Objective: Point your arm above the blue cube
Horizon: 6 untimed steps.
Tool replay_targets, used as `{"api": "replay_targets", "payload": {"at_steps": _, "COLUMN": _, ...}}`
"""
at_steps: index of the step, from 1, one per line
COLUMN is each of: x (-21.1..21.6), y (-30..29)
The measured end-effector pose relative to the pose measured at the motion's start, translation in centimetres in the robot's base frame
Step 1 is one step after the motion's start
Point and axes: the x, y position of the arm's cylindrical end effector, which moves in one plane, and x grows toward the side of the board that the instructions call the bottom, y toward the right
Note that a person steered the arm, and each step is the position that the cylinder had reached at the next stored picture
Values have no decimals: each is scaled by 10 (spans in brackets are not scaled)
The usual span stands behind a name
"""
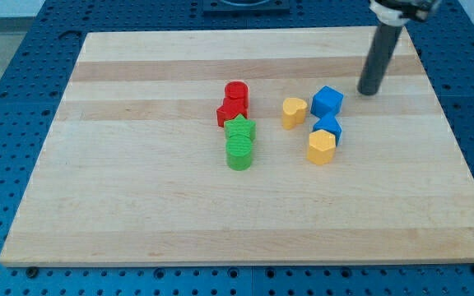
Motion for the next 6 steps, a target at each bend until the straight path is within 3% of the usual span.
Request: {"api": "replay_targets", "payload": {"at_steps": 6, "x": 10, "y": -34}}
